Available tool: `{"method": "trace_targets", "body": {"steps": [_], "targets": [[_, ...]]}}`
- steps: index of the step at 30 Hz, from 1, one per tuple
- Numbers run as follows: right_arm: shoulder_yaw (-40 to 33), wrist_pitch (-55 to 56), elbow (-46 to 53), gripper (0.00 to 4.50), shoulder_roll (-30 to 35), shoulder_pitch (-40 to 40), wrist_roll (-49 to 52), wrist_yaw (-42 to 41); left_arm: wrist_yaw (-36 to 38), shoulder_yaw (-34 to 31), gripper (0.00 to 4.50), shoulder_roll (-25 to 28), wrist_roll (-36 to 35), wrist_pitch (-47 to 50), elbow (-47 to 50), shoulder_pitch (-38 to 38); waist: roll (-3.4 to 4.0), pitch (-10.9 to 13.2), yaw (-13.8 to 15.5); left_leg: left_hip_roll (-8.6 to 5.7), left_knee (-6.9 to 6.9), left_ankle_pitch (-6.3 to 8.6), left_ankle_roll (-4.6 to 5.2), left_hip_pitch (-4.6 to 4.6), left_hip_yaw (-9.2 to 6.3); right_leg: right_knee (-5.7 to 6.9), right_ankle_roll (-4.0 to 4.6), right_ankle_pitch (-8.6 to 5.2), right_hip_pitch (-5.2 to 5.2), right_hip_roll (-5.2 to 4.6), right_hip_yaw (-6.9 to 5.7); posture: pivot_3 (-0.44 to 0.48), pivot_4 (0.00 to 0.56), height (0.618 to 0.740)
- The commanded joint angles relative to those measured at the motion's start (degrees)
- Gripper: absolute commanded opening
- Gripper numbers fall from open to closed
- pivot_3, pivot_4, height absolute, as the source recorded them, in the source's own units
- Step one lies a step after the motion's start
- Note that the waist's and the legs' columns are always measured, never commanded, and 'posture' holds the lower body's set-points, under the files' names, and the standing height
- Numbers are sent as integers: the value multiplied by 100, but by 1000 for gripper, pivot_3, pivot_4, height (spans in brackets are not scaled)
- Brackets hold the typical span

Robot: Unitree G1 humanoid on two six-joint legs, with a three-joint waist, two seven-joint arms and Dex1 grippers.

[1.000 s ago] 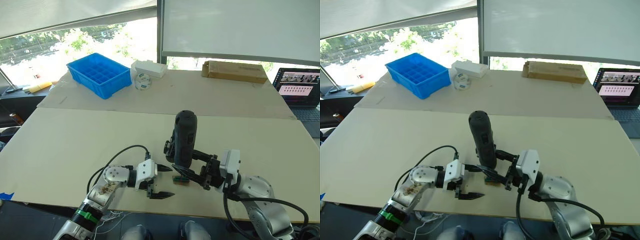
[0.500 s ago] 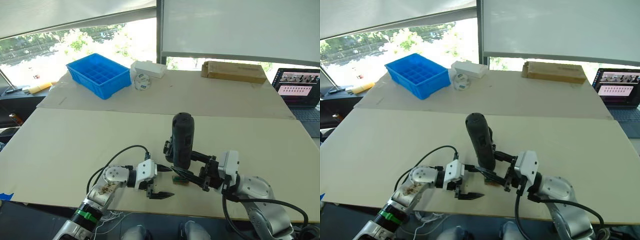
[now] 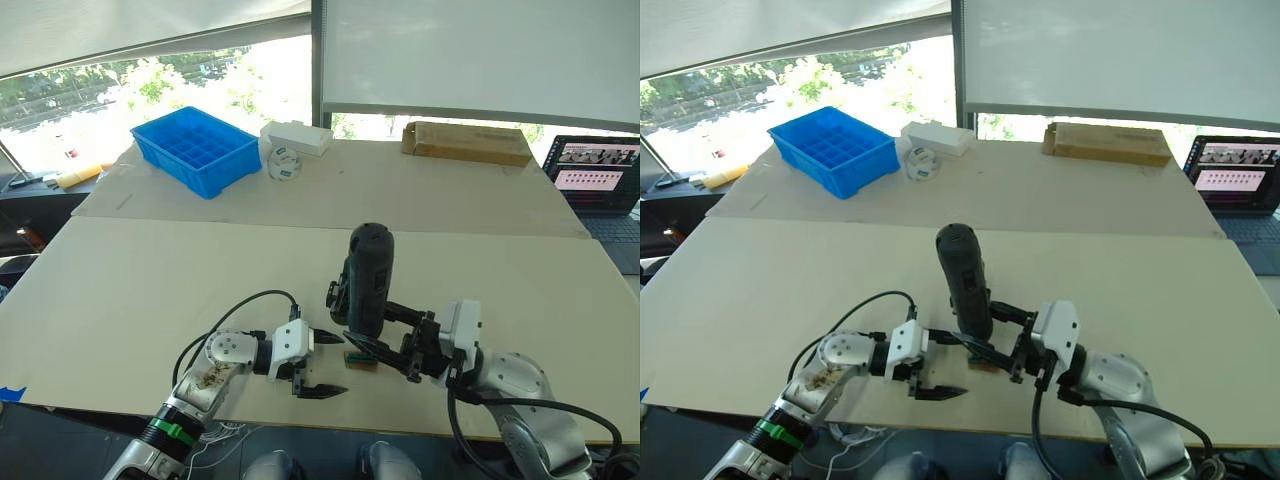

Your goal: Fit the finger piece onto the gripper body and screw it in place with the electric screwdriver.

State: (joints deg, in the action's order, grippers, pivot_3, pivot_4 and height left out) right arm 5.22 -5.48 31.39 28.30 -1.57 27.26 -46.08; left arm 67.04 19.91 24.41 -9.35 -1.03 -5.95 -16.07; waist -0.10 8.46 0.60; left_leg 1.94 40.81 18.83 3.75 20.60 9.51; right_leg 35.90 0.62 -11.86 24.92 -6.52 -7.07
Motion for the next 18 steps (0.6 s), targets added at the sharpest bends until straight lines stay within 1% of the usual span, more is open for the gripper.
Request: {"method": "trace_targets", "body": {"steps": [1,11,14,18], "targets": [[-248,-5,277,1916,-56,75,305,80,25,19,4456,53,-3,123,-171,132,0,0,0,0,0,0,0,3,0,0,0,0,3,0,0,0,150,740],[-314,-197,468,1916,30,141,615,-11,20,-69,4456,89,-221,346,230,253,-1,1,-13,0,1,-1,-1,19,1,1,1,1,16,8,-1,0,150,740],[-396,-331,593,1916,62,198,773,48,62,-251,4456,164,-456,424,454,372,-2,2,-20,0,1,-1,-1,26,1,1,1,1,23,10,-2,0,150,740],[-636,-555,628,1916,154,432,1076,133,158,-512,4456,281,-746,433,532,349,-6,9,-23,0,5,-2,-3,30,0,1,1,1,25,12,-5,0,150,740]]}}
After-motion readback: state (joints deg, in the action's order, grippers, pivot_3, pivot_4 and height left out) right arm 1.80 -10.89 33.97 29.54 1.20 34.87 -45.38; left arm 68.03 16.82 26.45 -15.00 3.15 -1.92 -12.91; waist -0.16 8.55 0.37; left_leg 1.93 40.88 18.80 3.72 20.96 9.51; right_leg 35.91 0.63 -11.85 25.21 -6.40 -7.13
